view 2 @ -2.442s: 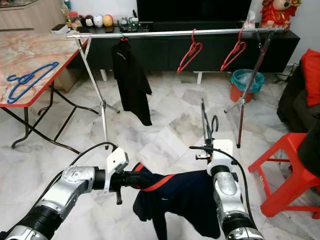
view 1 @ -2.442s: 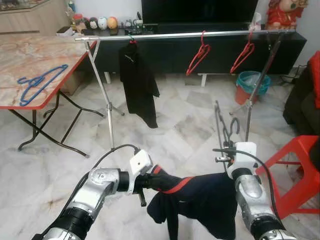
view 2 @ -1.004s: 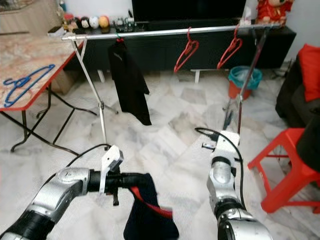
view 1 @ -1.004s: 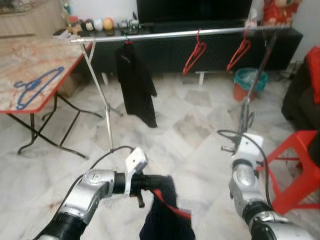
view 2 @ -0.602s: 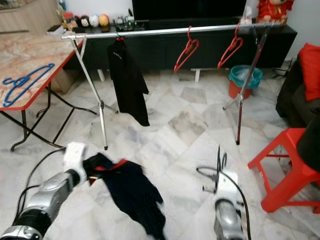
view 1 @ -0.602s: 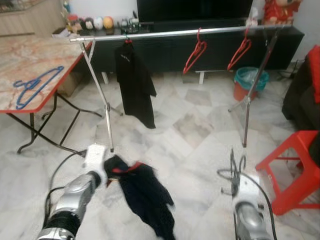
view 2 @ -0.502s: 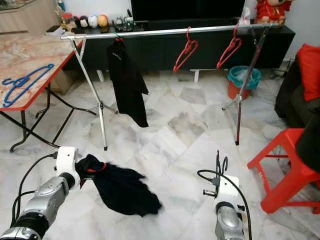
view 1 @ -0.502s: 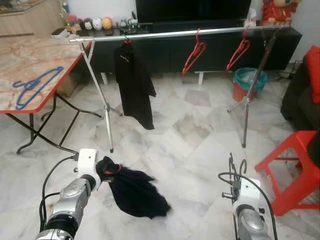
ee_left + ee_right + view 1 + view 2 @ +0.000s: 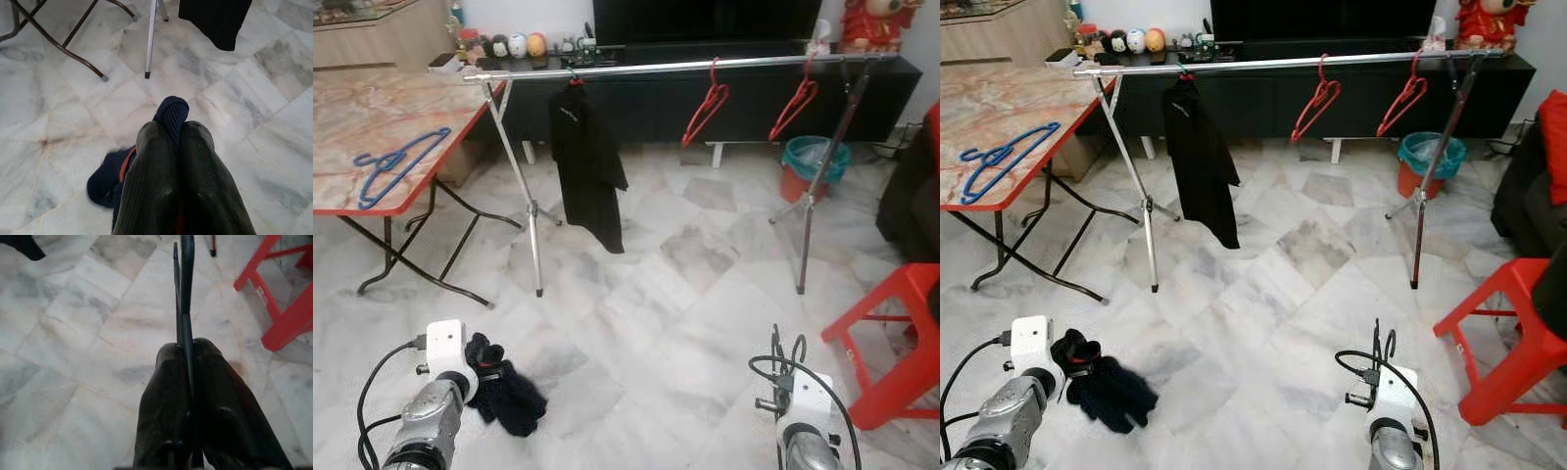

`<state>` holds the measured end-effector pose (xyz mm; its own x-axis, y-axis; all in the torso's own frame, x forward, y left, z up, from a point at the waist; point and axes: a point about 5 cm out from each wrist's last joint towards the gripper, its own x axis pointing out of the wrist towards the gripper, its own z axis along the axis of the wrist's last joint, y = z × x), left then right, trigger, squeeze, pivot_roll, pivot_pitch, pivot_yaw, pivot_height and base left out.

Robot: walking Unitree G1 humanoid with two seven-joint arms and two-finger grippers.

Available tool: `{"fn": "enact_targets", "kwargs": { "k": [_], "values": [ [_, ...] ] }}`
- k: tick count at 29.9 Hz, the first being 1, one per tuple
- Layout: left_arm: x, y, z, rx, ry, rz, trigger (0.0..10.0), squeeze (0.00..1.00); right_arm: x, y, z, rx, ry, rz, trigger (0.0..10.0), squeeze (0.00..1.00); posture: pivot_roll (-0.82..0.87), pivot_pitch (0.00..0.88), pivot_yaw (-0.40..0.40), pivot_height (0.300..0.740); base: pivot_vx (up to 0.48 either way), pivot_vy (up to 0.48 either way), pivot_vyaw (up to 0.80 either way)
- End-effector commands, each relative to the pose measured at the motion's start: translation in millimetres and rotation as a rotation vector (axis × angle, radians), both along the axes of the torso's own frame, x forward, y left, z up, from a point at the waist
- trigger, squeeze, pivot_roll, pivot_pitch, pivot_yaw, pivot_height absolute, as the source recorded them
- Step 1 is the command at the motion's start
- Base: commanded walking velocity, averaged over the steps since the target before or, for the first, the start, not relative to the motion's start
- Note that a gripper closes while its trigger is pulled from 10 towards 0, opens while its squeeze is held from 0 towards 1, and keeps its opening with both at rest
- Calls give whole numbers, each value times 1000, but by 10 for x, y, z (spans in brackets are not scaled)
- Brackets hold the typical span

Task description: Hang hanger

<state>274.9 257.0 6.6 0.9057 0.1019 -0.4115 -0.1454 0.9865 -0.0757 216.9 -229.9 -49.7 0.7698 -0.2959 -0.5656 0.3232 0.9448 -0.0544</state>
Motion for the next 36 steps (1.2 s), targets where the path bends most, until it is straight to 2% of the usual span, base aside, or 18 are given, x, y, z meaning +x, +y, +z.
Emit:
{"fn": "enact_targets", "kwargs": {
  "k": [1, 4, 14, 15, 19, 22, 24, 28, 31, 32, 33, 36],
  "values": [
    [57, -2, 61, -13, -41, 9, 10000, 0, -15, 2, -11, 21, 0, -25, 10000, 0, 28, 0, 72, 740, 0, 0, 0],
    [79, -24, 70, -40, -53, 10, 10000, 0, -47, 22, -37, 28, 12, -23, 10000, 0, 25, 6, 71, 740, 0, 0, 0],
    [128, 11, 132, -38, -76, 16, 10000, 0, -47, 11, -36, 40, 10, -36, 10000, 0, 26, 26, 74, 740, 0, 154, 0],
    [135, 23, 149, -32, -87, 16, 10000, 0, -58, 14, -43, 39, 12, -35, 10000, 0, 32, 0, 71, 740, 0, 277, 0],
    [172, 3, 211, -40, -134, -3, 10000, 0, -76, 22, -55, 41, 16, -36, 10000, 0, 28, 0, 69, 740, 0, 277, 0],
    [235, -139, 317, -23, -227, -78, 10000, 0, -98, 20, -62, 34, 13, -34, 10000, 0, 32, 0, 69, 740, 0, 280, 0],
    [274, -278, 466, 11, -340, -129, 10000, 0, -111, 26, -67, 34, 9, -36, 10000, 0, 17, 0, 63, 740, 0, 317, 0],
    [289, -378, 557, -13, -407, -117, 10000, 0, -124, 32, -71, 37, 2, -43, 10000, 0, 25, 0, 58, 740, 0, 332, 0],
    [375, -572, 753, -9, -496, -159, 10000, 0, 1, 25, 33, 38, -83, -36, 10000, 0, 38, 0, 64, 740, 0, 380, 0],
    [375, -572, 753, -9, -496, -159, 10000, 0, 1, 25, 33, 38, -83, -36, 10000, 0, 38, 0, 64, 740, 0, 398, 0],
    [411, -689, 845, -19, -528, -189, 10000, 0, 64, 35, 76, 29, -106, -19, 10000, 0, 25, 0, 66, 740, 0, 412, 0],
    [442, -778, 902, -4, -542, -226, 10000, 0, 83, 63, 73, 16, -89, 4, 10000, 0, 28, 0, 68, 740, 0, 419, 0]
  ]
}}
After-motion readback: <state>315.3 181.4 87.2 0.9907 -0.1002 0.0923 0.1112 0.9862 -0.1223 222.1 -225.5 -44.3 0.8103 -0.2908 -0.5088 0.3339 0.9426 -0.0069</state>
